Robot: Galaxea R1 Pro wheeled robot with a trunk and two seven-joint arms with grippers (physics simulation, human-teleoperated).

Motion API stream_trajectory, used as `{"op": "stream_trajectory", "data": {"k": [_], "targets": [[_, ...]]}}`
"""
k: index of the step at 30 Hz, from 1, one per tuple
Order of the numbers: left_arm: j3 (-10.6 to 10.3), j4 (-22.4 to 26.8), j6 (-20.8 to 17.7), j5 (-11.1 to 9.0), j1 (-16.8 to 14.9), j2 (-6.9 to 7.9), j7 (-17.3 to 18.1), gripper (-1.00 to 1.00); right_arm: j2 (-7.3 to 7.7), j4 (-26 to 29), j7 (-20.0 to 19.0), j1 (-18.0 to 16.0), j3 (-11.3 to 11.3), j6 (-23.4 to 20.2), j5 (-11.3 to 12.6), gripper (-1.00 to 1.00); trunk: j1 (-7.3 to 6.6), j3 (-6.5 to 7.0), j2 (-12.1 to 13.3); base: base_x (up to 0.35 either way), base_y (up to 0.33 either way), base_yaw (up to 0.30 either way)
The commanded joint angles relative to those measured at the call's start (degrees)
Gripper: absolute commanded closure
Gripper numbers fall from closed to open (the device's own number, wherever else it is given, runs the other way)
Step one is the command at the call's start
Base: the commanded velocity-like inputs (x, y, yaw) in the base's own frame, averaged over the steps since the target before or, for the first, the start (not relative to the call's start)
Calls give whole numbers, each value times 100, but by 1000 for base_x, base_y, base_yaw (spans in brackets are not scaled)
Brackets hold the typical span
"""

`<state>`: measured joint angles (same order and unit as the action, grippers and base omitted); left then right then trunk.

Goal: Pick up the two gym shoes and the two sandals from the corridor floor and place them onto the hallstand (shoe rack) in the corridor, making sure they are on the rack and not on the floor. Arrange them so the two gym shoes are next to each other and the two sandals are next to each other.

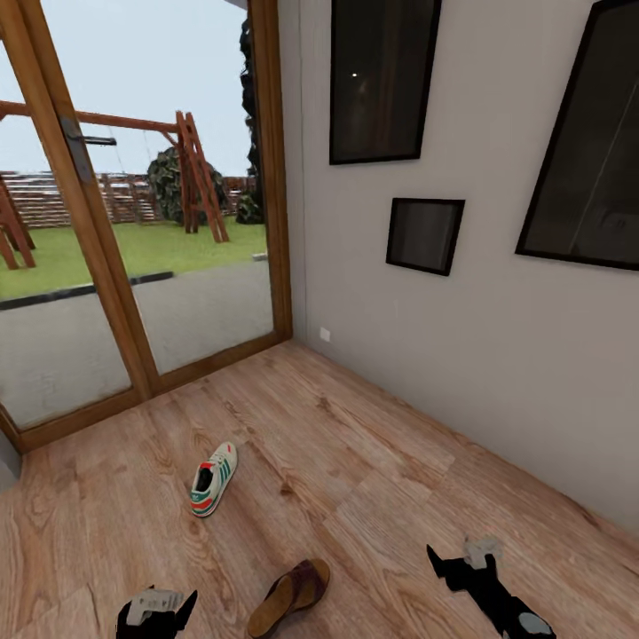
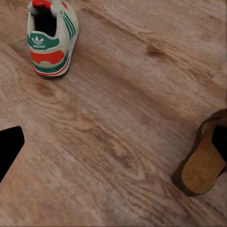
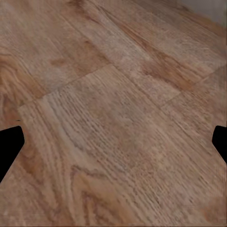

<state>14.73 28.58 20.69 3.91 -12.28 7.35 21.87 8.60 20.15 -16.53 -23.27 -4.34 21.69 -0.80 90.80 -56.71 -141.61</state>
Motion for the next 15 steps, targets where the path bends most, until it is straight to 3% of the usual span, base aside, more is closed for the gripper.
{"op": "stream_trajectory", "data": {"k": [1, 4, 5, 9, 10, 11, 15], "targets": [[21, 8, 0, 132, -57, -5, 44, -100, -1, 206, -50, -2, -42, -122, -14, -100, -1, -6, -2, 0, 0, -2], [-62, 1, -128, 499, -370, -10, 47, -100, 6, 1083, -53, -9, -36, -985, -21, -100, -1, -6, -2, 0, 0, -1], [-167, -27, -376, 863, -686, -17, 75, -100, 8, 1989, -67, -40, -34, -2170, -16, -100, -1, -6, -2, 0, 0, 0], [-290, -39, -684, 1159, -928, -44, 191, -100, -4, 2880, -74, -93, -28, -3237, -6, -100, -1, -6, -2, 0, 0, 0], [-418, -38, -933, 1361, -1130, -55, 349, -100, -16, 3711, -80, -140, -21, -3954, 3, -100, -1, -6, -2, 0, 0, 0], [-509, -37, -1031, 1456, -1267, -56, 482, -100, -25, 4308, -79, -159, -18, -4253, 11, -100, -1, -6, -2, 0, 0, 0], [-645, -36, -1095, 1530, -1365, -47, 698, -100, -31, 5063, -79, -172, -10, -4471, 16, -100, -1, -6, -2, 0, 0, 0]]}}
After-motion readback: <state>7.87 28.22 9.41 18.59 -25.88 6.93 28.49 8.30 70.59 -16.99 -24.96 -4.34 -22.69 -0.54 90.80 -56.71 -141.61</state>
